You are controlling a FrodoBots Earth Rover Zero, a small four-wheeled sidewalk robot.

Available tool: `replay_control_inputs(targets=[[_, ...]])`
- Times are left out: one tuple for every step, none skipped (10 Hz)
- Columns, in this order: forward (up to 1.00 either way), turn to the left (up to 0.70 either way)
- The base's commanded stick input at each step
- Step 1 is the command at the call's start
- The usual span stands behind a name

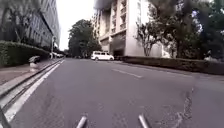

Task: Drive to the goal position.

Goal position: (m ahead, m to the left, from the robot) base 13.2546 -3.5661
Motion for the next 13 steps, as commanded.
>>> replay_control_inputs(targets=[[0.7,0.0],[0.57,0.0],[0.0,0.0],[0.0,0.0],[0.0,0.0],[0.0,0.0],[0.0,0.0],[0.0,0.0],[0.0,0.0],[0.0,0.0],[0.0,0.0],[0.35,0.0],[0.7,0.0]])
